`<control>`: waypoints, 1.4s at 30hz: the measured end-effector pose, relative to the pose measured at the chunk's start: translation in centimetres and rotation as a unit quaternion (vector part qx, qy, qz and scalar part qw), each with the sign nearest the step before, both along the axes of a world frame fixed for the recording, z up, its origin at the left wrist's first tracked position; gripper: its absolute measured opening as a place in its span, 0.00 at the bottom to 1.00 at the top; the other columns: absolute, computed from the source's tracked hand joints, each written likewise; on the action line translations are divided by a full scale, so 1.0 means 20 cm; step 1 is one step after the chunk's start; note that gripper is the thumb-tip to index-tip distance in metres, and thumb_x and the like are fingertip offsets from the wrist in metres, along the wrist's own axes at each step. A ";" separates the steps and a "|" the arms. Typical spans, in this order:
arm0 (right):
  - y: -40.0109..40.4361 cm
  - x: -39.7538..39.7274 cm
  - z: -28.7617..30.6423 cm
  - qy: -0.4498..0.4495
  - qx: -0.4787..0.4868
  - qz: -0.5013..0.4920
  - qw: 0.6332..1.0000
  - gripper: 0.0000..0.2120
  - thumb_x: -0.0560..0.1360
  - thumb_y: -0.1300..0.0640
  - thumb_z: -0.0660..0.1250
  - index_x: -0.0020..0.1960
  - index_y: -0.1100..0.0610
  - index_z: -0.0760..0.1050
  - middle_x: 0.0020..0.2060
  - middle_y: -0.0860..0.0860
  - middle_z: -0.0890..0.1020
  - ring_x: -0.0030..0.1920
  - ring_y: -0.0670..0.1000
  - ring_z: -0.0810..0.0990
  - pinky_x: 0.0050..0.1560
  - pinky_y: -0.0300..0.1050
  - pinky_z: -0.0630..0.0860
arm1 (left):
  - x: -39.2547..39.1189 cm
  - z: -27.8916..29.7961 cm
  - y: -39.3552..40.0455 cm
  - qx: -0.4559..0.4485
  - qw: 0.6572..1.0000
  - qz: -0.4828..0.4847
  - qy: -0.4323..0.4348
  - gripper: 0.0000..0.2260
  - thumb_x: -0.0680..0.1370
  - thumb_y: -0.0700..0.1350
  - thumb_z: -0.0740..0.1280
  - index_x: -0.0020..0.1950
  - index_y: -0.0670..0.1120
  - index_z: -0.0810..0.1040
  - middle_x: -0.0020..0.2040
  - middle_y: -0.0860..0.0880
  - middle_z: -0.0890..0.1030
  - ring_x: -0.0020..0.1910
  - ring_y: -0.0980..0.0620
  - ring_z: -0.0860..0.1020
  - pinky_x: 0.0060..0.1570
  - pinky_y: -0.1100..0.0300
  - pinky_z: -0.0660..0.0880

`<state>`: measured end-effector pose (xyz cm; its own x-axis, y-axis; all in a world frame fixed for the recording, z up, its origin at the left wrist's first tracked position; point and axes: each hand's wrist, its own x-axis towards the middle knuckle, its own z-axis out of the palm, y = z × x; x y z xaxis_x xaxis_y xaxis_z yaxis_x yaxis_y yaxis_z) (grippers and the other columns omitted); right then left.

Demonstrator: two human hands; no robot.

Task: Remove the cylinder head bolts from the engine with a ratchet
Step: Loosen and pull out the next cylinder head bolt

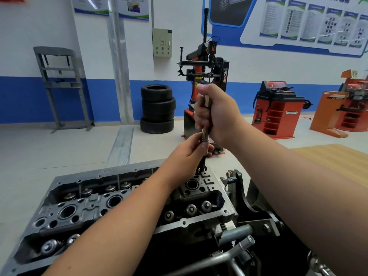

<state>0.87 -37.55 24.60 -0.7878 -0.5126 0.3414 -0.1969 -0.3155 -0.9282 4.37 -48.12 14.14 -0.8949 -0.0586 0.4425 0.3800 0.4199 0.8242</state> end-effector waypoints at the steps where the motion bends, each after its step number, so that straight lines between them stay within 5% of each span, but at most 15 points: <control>1: -0.01 0.02 0.00 -0.002 -0.009 -0.045 0.999 0.17 0.80 0.50 0.61 0.34 0.53 0.69 0.24 0.48 0.67 0.26 0.49 0.63 0.31 0.44 0.64 | 0.00 0.00 0.00 -0.010 1.000 0.008 0.008 0.09 0.86 0.51 0.60 0.62 0.63 0.75 0.51 0.64 0.84 0.51 0.65 0.82 0.54 0.59 0.76; 4: -0.08 0.08 -0.02 0.040 -0.002 -0.219 0.975 0.16 0.83 0.47 0.57 0.41 0.53 0.71 0.31 0.48 0.74 0.34 0.49 0.72 0.39 0.47 0.71 | -0.01 0.01 0.00 -0.026 0.998 0.048 0.040 0.07 0.84 0.46 0.65 0.51 0.60 0.77 0.40 0.67 0.82 0.38 0.67 0.78 0.39 0.72 0.70; 6: -0.11 0.09 -0.05 0.055 -0.011 -0.245 0.968 0.17 0.84 0.47 0.55 0.41 0.52 0.73 0.32 0.47 0.73 0.35 0.48 0.72 0.41 0.48 0.71 | -0.02 0.02 0.01 -0.031 0.996 0.067 0.057 0.10 0.81 0.43 0.68 0.45 0.57 0.74 0.36 0.69 0.80 0.34 0.68 0.76 0.34 0.75 0.68; 10: -0.03 0.01 -0.02 0.009 -0.065 -0.064 0.996 0.21 0.82 0.52 0.55 0.31 0.54 0.69 0.22 0.46 0.64 0.24 0.48 0.60 0.28 0.44 0.60 | -0.03 0.01 0.00 0.015 0.997 0.060 0.042 0.04 0.80 0.52 0.71 0.51 0.55 0.78 0.39 0.60 0.82 0.36 0.64 0.78 0.38 0.70 0.71; 14: 0.04 -0.06 0.01 -0.008 -0.001 0.067 0.998 0.21 0.77 0.48 0.59 0.26 0.52 0.65 0.21 0.47 0.60 0.24 0.49 0.55 0.28 0.41 0.55 | -0.02 0.00 -0.02 0.004 0.999 0.028 0.027 0.11 0.85 0.54 0.63 0.66 0.58 0.78 0.48 0.60 0.83 0.47 0.64 0.80 0.50 0.59 0.75; 18: 0.01 -0.03 -0.01 0.015 -0.010 0.023 1.000 0.17 0.73 0.48 0.62 0.27 0.51 0.67 0.22 0.47 0.62 0.24 0.49 0.56 0.28 0.42 0.56 | -0.01 0.01 0.00 -0.002 1.000 0.020 0.013 0.07 0.86 0.52 0.61 0.58 0.61 0.77 0.50 0.61 0.84 0.53 0.57 0.83 0.59 0.52 0.79; 22: -0.05 0.05 -0.05 0.030 -0.038 -0.127 0.991 0.16 0.80 0.50 0.61 0.34 0.52 0.70 0.27 0.48 0.69 0.28 0.49 0.65 0.34 0.46 0.62 | -0.01 0.02 0.00 -0.036 0.997 0.053 0.038 0.04 0.84 0.52 0.64 0.51 0.58 0.77 0.39 0.63 0.81 0.35 0.64 0.76 0.38 0.66 0.71; 25: -0.08 0.08 -0.05 0.068 -0.033 -0.226 0.971 0.12 0.83 0.51 0.57 0.43 0.51 0.74 0.32 0.45 0.75 0.34 0.47 0.73 0.39 0.44 0.71 | -0.03 0.01 0.01 -0.013 0.997 0.064 0.049 0.05 0.80 0.48 0.69 0.46 0.55 0.75 0.34 0.64 0.79 0.31 0.65 0.74 0.33 0.73 0.69; 30: 0.02 -0.01 0.01 0.004 -0.053 -0.037 0.998 0.19 0.80 0.55 0.55 0.31 0.54 0.67 0.21 0.47 0.62 0.23 0.49 0.58 0.28 0.42 0.58 | -0.04 0.00 0.00 0.037 0.998 0.049 0.020 0.07 0.78 0.54 0.74 0.48 0.55 0.78 0.41 0.58 0.84 0.38 0.61 0.81 0.38 0.64 0.77; 32: 0.05 -0.04 0.02 0.003 -0.017 0.036 0.999 0.22 0.81 0.52 0.56 0.27 0.52 0.64 0.22 0.47 0.59 0.24 0.49 0.55 0.29 0.43 0.54 | -0.04 0.00 -0.01 0.036 0.999 0.028 0.015 0.02 0.81 0.56 0.70 0.52 0.60 0.80 0.45 0.60 0.85 0.46 0.61 0.83 0.47 0.62 0.77; 36: 0.03 -0.06 0.02 0.020 0.002 0.060 0.998 0.20 0.79 0.53 0.57 0.27 0.52 0.64 0.22 0.47 0.59 0.24 0.49 0.55 0.30 0.44 0.53 | -0.02 0.02 0.00 0.040 0.999 0.014 0.008 0.09 0.80 0.58 0.61 0.53 0.65 0.80 0.51 0.55 0.85 0.54 0.51 0.84 0.57 0.47 0.79; 38: 0.01 -0.03 0.00 0.020 -0.005 0.041 0.999 0.20 0.78 0.52 0.58 0.28 0.52 0.67 0.22 0.47 0.61 0.24 0.49 0.57 0.29 0.43 0.56 | -0.02 0.02 0.00 0.033 0.999 0.021 0.014 0.08 0.80 0.57 0.62 0.53 0.63 0.80 0.49 0.54 0.86 0.53 0.50 0.84 0.55 0.45 0.80; 42: -0.05 0.04 -0.04 0.019 -0.027 -0.156 0.987 0.18 0.82 0.48 0.58 0.36 0.54 0.72 0.25 0.47 0.71 0.28 0.48 0.67 0.34 0.47 0.66 | -0.03 0.02 -0.01 0.021 0.997 0.057 0.037 0.04 0.82 0.52 0.69 0.55 0.55 0.82 0.45 0.57 0.86 0.42 0.62 0.82 0.41 0.64 0.76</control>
<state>1.62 -38.46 23.86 -0.8901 -0.2281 0.3946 -0.3271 -0.2832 -0.9016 3.71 -48.36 14.58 -0.8462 -0.1772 0.5025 0.3926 0.4302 0.8129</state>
